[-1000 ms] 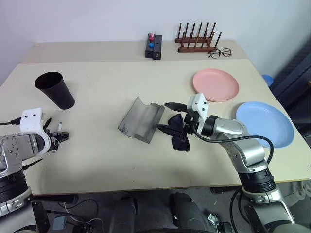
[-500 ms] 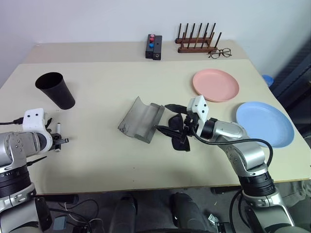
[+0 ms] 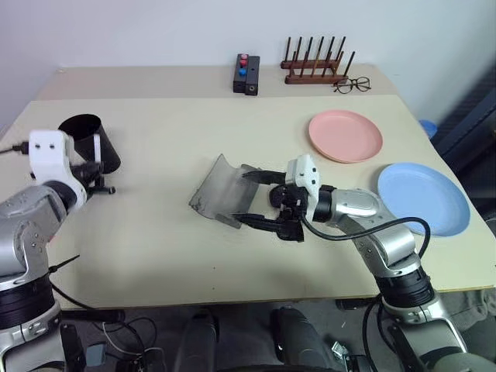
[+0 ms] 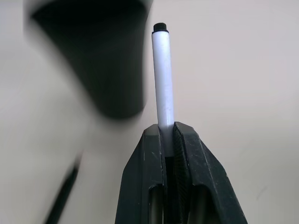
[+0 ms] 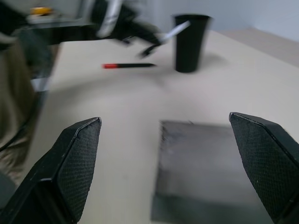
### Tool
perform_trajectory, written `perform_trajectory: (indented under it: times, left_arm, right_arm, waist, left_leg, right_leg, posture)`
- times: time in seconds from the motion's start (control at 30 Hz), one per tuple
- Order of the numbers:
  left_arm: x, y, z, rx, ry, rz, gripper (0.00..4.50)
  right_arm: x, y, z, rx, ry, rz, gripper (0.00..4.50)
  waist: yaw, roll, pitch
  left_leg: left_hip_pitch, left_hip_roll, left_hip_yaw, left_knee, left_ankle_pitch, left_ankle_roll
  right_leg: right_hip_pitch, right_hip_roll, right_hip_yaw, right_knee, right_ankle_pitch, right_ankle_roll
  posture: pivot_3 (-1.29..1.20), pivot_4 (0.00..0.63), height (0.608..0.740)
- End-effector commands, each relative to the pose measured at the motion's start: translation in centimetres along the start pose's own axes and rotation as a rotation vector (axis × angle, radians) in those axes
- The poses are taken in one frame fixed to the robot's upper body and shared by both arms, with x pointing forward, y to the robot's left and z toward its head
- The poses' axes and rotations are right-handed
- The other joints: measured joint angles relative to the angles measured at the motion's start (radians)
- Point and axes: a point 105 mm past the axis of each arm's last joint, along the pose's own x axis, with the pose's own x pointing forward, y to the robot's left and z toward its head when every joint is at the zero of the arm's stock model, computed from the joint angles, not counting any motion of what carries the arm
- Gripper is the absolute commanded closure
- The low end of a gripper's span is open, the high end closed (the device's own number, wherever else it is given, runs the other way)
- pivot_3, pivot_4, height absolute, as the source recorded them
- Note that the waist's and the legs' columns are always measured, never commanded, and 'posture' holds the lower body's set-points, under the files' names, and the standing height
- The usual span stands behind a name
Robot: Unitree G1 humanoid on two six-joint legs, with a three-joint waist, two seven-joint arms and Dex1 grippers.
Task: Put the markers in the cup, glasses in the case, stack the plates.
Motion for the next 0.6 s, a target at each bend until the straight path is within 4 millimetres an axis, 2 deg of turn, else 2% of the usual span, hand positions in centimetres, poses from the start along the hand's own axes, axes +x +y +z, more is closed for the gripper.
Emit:
perform_trajectory:
  times: [0.03, 0.17, 0.27, 0.37, 0.6]
  left_arm:
    - [-0.3, -0.3, 5.7, 0.064, -0.255, 0.018, 4.49]
    - [0.6, 0.5, 9.9, 0.077, -0.445, 0.146, 4.49]
    - [1.6, 1.9, 11.3, 0.148, -0.526, 0.291, 4.49]
    - [2.7, 3.2, 11.5, 0.148, -0.584, 0.411, 4.49]
    - [4.1, 5.3, 9.9, 0.1, -0.588, 0.532, 4.49]
  right_arm:
    - [0.8, -0.4, 1.3, -0.058, -0.045, 0.013, 0.0]
    - [1.7, -0.8, 1.8, -0.076, -0.078, 0.005, 0.0]
    - [2.9, -1.6, 3.4, -0.041, -0.192, -0.056, 0.0]
    - [4.2, -1.6, 4.9, 0.012, -0.286, -0.089, 0.0]
    - [5.6, -0.3, 4.9, 0.044, -0.31, -0.082, 0.0]
  waist:
    - [0.0, 0.0, 0.0]
    - [0.0, 0.0, 0.0]
    - [-0.005, 0.0, 0.0]
    - [-0.004, 0.0, 0.0]
    - [0.004, 0.0, 0.0]
  left_leg:
    - [0.0, 0.0, 0.0, 0.0, 0.0, 0.0]
    - [0.0, 0.0, 0.0, 0.0, 0.0, 0.0]
    - [0.0, 0.0, 0.0, -0.001, 0.0, 0.0]
    - [0.0, 0.0, 0.0, -0.002, 0.0, 0.0]
    - [0.0, 0.0, 0.0, -0.006, 0.001, 0.0]
  right_leg:
    - [0.0, 0.0, 0.0, 0.0, 0.0, 0.0]
    - [0.0, 0.0, 0.0, 0.0, 0.001, 0.003]
    - [0.0, 0.001, 0.0, 0.0, 0.002, 0.004]
    - [-0.002, 0.001, 0.0, 0.001, 0.003, 0.006]
    - [-0.002, 0.001, -0.001, 0.0, 0.003, 0.006]
  posture:
    - [0.0, 0.15, 0.74]
    - [0.0, 0.15, 0.74]
    - [0.0, 0.15, 0.74]
    - [0.0, 0.15, 0.74]
    - [0.0, 0.15, 0.74]
